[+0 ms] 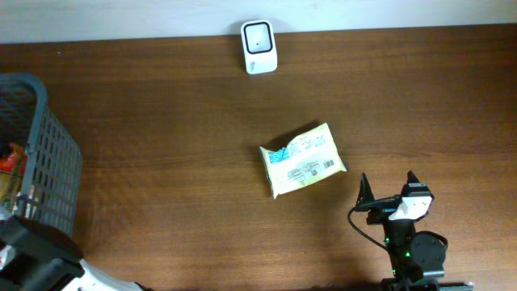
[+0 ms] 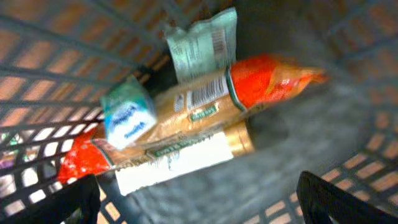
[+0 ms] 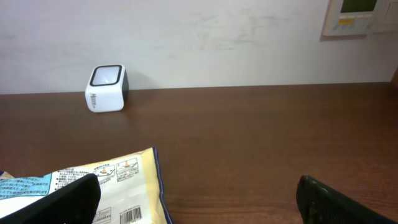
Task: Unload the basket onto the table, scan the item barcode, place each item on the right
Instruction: 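Reach the left gripper into the basket and grasp the orange-red pasta pack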
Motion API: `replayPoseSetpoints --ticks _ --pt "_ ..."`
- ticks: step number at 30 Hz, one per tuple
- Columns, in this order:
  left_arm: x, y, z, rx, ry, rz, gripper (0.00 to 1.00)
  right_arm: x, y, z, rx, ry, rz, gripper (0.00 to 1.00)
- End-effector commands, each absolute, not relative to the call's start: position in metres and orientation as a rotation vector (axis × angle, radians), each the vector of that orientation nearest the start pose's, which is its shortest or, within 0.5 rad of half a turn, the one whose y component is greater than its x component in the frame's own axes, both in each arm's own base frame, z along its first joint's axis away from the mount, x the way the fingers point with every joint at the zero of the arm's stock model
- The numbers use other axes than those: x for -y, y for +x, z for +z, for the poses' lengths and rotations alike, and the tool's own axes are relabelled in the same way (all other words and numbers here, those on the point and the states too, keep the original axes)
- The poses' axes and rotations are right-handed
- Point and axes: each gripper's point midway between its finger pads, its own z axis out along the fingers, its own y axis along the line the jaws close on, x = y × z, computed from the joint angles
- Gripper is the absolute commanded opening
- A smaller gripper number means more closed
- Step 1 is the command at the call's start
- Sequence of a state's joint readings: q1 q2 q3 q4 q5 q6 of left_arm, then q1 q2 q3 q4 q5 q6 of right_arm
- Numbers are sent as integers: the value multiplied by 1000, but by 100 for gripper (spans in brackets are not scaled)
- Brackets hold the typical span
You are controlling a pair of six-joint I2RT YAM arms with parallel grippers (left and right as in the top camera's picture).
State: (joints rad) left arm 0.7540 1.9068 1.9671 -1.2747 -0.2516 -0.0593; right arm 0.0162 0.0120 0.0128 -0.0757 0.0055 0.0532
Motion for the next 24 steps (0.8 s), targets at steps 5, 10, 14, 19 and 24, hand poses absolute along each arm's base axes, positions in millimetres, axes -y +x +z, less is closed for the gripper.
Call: replayPoseSetpoints --ticks 5,10,14,19,24 --pt "-336 306 116 -2739 -730 542 99 -3 246 155 -1651 41 52 99" --pt "-346 316 95 -2681 -651 606 99 -3 246 155 -1651 41 52 99" --pt "-353 311 60 -2739 -682 576 99 -3 246 155 -1651 41 52 99" --pt "-359 315 54 -2728 -685 589 2 -3 246 155 -1651 41 52 99" --pt "-366 316 106 -2620 -685 681 0 -3 246 155 -1651 41 52 99"
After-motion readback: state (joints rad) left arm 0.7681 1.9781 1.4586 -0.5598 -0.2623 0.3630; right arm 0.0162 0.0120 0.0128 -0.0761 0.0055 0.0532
